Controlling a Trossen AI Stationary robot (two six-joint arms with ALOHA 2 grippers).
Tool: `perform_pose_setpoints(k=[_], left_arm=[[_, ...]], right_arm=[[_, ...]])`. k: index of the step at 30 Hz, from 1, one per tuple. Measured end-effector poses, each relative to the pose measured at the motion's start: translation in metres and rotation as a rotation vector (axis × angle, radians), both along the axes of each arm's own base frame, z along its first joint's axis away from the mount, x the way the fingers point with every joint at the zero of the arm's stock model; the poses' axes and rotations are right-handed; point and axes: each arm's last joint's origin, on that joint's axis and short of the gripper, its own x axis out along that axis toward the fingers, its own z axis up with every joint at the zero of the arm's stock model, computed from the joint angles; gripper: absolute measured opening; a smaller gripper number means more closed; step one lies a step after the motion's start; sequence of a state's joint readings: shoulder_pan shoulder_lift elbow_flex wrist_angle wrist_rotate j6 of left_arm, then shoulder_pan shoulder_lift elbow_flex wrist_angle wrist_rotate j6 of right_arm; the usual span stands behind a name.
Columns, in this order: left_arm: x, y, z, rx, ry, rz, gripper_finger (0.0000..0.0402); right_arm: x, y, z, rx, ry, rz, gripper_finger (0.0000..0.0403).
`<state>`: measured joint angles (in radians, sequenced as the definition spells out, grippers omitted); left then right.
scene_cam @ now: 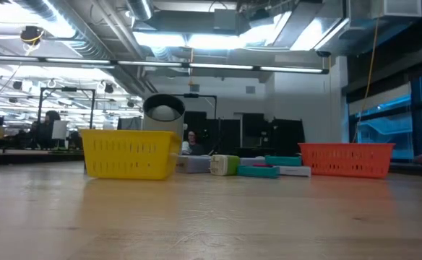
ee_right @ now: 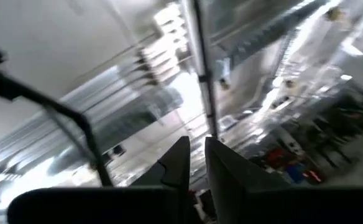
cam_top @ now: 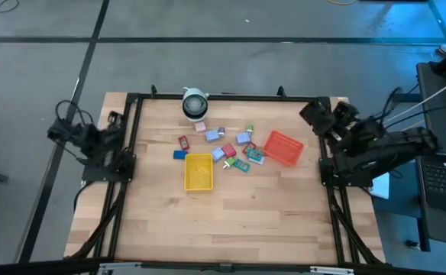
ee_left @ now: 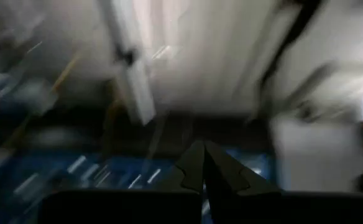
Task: Pick & Place Office items
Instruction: Put the top green charger adapter into the orange basket
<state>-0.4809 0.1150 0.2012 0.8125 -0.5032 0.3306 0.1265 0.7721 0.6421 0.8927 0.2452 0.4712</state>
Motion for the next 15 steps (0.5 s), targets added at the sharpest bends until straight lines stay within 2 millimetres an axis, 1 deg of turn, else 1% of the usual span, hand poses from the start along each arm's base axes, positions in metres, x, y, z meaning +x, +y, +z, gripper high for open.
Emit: perform_pose_setpoints(k=[3, 6, 9, 12, 15], left_arm=[[0.001, 0.002, 0.027, -0.097, 0.119, 0.131, 0.0004], [0.002, 0.002, 0.054, -0.159, 0.198, 0.22, 0.0004], [0.006, -0.002, 0.074, -0.185, 0.269, 0.278, 0.0004], [0.011, -0.007, 0.092, -0.157, 0.241, 0.228, 0.0004], [0.012, -0.012, 0.106, -0.058, 0.154, 0.14, 0.0004]], right_arm=[[0.001, 0.001, 0.033, -0.093, 0.062, -0.03, 0.0056], [0.004, 0.001, 0.057, -0.147, 0.173, -0.067, 0.0056], [0.002, 0.001, 0.081, -0.19, 0.18, -0.097, 0.0056], [-0.002, 0.002, 0.098, -0.247, 0.136, -0.104, 0.0056], [-0.002, 0.002, 0.105, -0.272, 0.138, -0.113, 0.0056]])
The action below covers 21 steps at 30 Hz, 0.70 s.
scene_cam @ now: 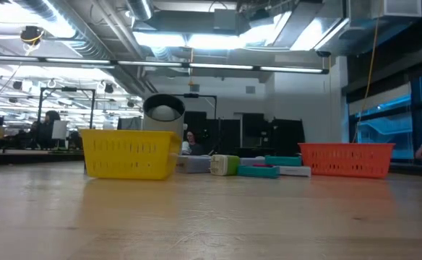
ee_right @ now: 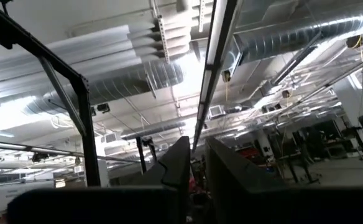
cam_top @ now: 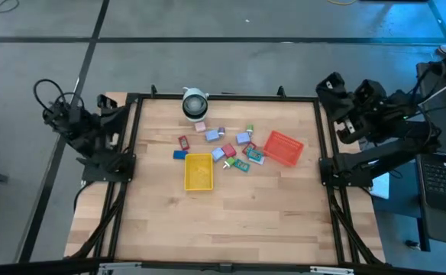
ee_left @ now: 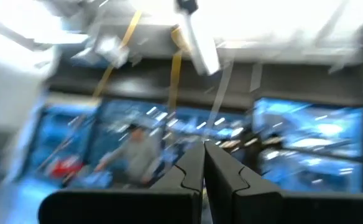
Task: Pick & Place Office items
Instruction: Put the top green charger adapter into the orange basket
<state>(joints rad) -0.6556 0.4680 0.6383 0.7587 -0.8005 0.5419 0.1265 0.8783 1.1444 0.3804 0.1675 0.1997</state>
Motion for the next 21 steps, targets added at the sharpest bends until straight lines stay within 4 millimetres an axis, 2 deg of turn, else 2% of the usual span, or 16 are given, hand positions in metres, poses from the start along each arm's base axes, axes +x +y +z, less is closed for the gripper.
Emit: perform_pose_setpoints(k=[5, 8, 12, 13, 15, 18, 21], left_arm=[[0.0, -0.008, 0.012, 0.107, -0.164, -0.226, 0.0004], [0.0, -0.015, 0.018, 0.205, -0.279, -0.393, 0.0004], [0.012, -0.03, 0.026, 0.298, -0.301, -0.504, 0.0004], [0.017, -0.032, 0.032, 0.275, -0.282, -0.472, 0.0004], [0.027, -0.03, 0.045, 0.158, -0.165, -0.269, 0.0004], [0.038, -0.024, 0.061, -0.071, 0.17, 0.187, 0.0004], [0.043, -0.02, 0.076, -0.211, 0.497, 0.523, 0.0004]], right_arm=[[0.006, 0.001, -0.004, 0.028, 0.057, 0.023, 0.0056], [0.013, 0.002, -0.003, 0.047, 0.021, 0.052, 0.0056], [0.028, 0.01, -0.002, 0.028, 0.027, 0.107, 0.0056], [0.033, 0.012, -0.001, 0.021, 0.054, 0.111, 0.0056], [0.042, 0.016, 0.003, -0.009, 0.112, 0.107, 0.0056], [0.052, 0.019, 0.013, -0.036, 0.217, 0.085, 0.0056], [0.056, 0.016, 0.027, -0.032, 0.338, -0.017, 0.0056]])
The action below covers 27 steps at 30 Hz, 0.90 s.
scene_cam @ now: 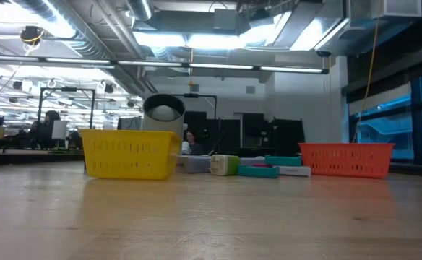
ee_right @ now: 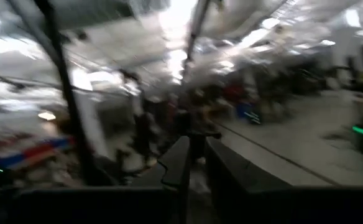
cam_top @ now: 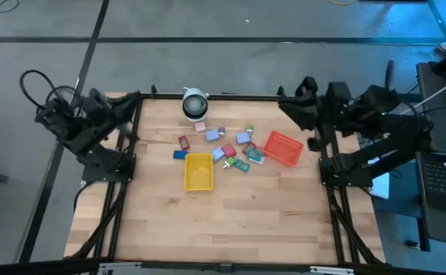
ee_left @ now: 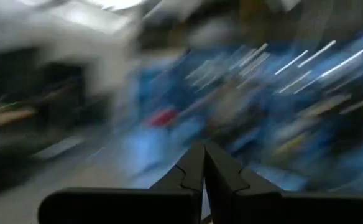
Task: Pick & Place Office items
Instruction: Put the top green charger adapter into the orange basket
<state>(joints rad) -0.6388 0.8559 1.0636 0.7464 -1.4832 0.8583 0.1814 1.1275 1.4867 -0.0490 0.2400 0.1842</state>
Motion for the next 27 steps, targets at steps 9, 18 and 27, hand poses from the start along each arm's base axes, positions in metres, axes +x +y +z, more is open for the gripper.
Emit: perform_pose_setpoints(k=[9, 18, 27], left_arm=[[0.012, 0.003, 0.003, 0.031, 0.111, 0.105, 0.0004], [0.006, 0.007, 0.009, -0.136, -0.065, 0.122, 0.0061], [0.022, -0.021, 0.002, -0.136, -0.054, 0.024, 0.021]], right_arm=[[-0.008, -0.009, 0.023, -0.037, 0.322, -0.25, 0.0056], [0.02, -0.022, -0.032, 0.166, 0.772, -0.313, 0.0056], [0.09, -0.045, -0.109, 0.218, 1.27, -0.287, 0.0091]])
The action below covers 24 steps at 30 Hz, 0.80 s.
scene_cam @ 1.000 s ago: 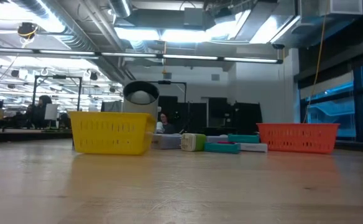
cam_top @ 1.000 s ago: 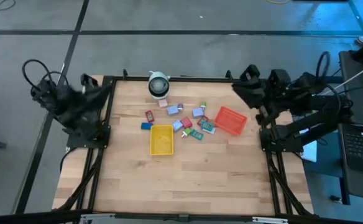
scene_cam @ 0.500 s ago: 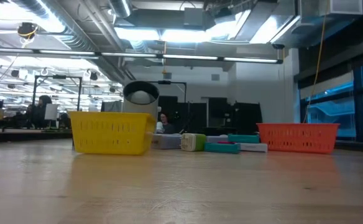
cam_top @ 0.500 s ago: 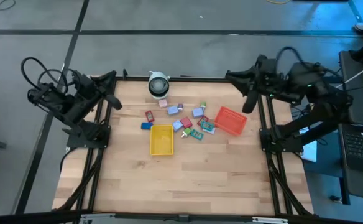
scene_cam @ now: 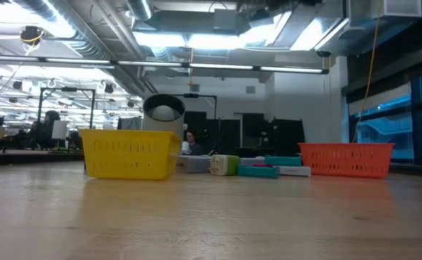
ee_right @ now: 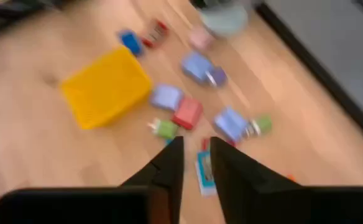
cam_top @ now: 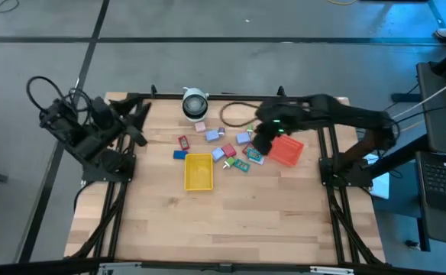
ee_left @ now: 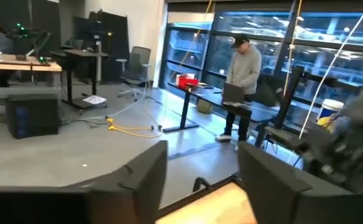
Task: Pick & Place Office items
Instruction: Put the top green charger adapter into the orange basket
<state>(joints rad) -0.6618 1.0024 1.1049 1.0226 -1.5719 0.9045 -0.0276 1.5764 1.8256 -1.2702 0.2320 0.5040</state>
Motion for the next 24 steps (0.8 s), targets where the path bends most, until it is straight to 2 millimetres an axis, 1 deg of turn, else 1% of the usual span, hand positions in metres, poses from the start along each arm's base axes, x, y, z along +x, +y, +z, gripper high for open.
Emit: perform_pose_setpoints(k=[2, 4, 6, 9, 11, 14, 17, 21, 24], left_arm=[[0.015, -0.003, -0.005, 0.016, 0.021, 0.041, 0.0233], [0.031, -0.004, -0.012, 0.038, 0.053, 0.091, 0.0246], [0.044, -0.004, -0.016, 0.053, 0.079, 0.129, 0.025], [0.056, -0.002, -0.012, 0.063, 0.096, 0.172, 0.0251], [0.062, -0.001, -0.01, 0.071, 0.109, 0.186, 0.0251], [0.061, 0.002, -0.002, 0.059, 0.091, 0.197, 0.0251], [0.059, 0.005, 0.0, 0.065, 0.102, 0.205, 0.0251], [0.054, 0.007, 0.002, 0.057, 0.09, 0.204, 0.0251], [0.054, 0.007, 0.002, 0.063, 0.099, 0.204, 0.0251]], right_arm=[[0.016, -0.017, -0.019, 0.067, 0.058, -0.116, 0.0114], [0.031, -0.035, -0.039, 0.112, 0.119, -0.208, 0.0138], [0.043, -0.053, -0.057, 0.112, 0.164, -0.292, 0.0164], [0.056, -0.078, -0.086, 0.134, 0.242, -0.4, 0.0203], [0.062, -0.093, -0.105, 0.156, 0.299, -0.481, 0.023], [0.066, -0.113, -0.128, 0.173, 0.353, -0.62, 0.0267], [0.069, -0.129, -0.146, 0.194, 0.38, -0.711, 0.0292], [0.075, -0.144, -0.163, 0.287, 0.345, -0.805, 0.0305], [0.077, -0.15, -0.17, 0.284, 0.327, -0.886, 0.0303]])
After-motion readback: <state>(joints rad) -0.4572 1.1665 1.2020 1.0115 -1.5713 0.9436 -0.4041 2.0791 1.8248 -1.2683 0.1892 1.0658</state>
